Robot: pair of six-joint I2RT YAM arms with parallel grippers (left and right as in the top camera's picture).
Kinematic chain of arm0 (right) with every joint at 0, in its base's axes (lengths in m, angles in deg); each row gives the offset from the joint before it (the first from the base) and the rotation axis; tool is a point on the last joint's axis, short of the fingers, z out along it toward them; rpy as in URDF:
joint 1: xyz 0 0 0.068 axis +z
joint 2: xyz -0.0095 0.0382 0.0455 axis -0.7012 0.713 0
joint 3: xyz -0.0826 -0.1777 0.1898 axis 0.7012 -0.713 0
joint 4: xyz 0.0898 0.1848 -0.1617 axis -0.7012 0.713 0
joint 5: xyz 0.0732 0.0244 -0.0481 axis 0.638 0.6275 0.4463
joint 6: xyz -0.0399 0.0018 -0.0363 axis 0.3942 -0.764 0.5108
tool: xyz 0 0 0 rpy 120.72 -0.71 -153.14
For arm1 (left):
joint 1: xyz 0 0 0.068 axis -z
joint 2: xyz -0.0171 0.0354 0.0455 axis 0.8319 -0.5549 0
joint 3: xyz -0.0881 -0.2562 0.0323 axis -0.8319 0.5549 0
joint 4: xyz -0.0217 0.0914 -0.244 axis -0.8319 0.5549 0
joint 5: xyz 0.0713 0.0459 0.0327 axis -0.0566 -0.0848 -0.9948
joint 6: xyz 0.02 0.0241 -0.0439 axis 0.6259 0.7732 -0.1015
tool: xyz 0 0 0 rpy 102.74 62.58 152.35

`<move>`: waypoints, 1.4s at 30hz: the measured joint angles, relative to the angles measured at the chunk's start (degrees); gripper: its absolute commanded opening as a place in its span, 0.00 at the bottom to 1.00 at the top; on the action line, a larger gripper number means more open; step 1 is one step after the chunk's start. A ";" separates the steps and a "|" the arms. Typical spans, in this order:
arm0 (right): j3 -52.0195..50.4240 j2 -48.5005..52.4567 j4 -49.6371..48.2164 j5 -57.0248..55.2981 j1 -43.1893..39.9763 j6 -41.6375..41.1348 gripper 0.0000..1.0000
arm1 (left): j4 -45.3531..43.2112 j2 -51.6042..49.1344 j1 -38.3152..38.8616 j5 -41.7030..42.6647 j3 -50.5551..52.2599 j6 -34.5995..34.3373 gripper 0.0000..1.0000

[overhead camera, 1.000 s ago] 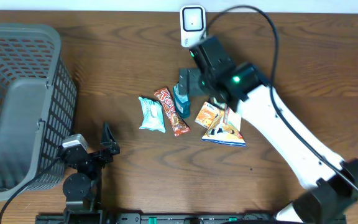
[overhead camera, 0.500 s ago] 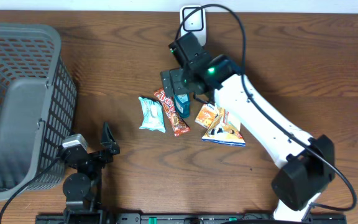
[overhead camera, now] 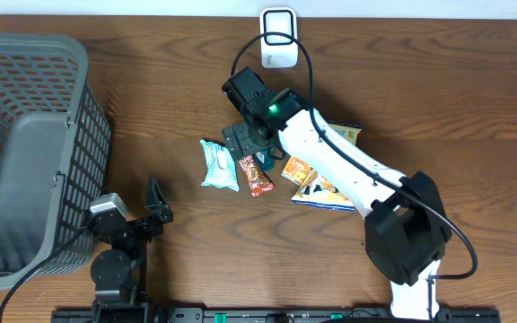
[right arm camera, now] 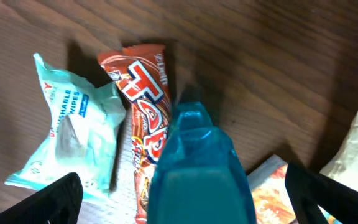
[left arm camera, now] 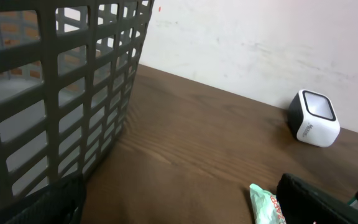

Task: Scan the item barcode
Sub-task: 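Grasp the teal bottle with the right gripper and lift it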

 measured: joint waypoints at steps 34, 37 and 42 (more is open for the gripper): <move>0.09 0.00 0.26 -1.90 0.00 1.81 0.18 | -0.02 0.00 0.00 0.00 0.00 0.00 0.98; 0.09 0.00 0.26 -1.84 0.00 1.66 0.18 | -0.02 0.00 0.00 0.00 0.00 0.00 0.98; 0.17 -0.17 0.94 0.63 -0.57 1.62 0.11 | -0.02 0.00 0.00 0.00 0.00 0.00 0.98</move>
